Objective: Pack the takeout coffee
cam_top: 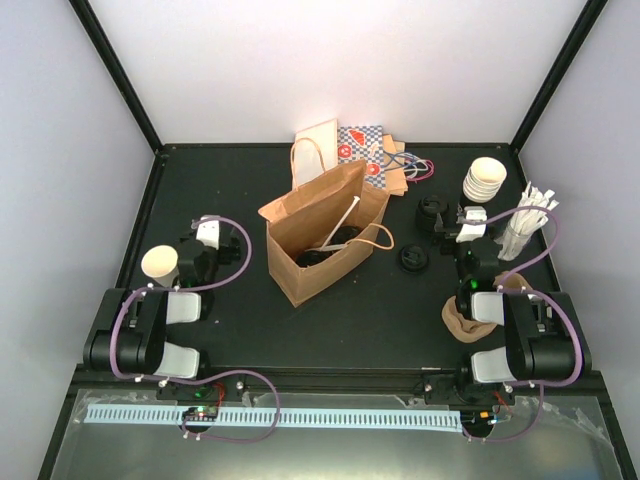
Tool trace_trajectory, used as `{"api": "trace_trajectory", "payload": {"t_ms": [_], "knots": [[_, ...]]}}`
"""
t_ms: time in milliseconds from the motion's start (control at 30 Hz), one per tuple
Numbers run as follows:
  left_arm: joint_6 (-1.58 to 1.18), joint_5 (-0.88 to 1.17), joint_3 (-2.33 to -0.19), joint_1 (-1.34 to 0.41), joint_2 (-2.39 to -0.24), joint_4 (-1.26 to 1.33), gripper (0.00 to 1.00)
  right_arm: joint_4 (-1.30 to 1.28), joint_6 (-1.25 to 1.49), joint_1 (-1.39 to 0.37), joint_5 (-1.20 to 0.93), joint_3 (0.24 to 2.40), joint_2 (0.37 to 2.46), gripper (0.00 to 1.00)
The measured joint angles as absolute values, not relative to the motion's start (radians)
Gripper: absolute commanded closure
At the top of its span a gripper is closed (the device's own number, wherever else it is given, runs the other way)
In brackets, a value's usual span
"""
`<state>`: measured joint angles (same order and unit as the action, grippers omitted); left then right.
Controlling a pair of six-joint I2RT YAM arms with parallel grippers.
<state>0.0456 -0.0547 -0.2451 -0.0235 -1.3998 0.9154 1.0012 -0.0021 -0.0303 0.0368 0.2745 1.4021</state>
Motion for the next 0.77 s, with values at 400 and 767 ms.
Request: {"api": "trace_trajectory", "payload": {"t_ms": [400, 767], "knots": [[0.053, -0.037, -0.280, -0.023, -1.400, 0.920, 0.01, 0.986, 0.001, -0.030, 0.043, 0.275, 1.402, 0.00], [0.052, -0.038, -0.281, -0.023, -1.400, 0.913, 0.01, 0.985, 0.001, -0.030, 0.043, 0.276, 1.402, 0.00]]}}
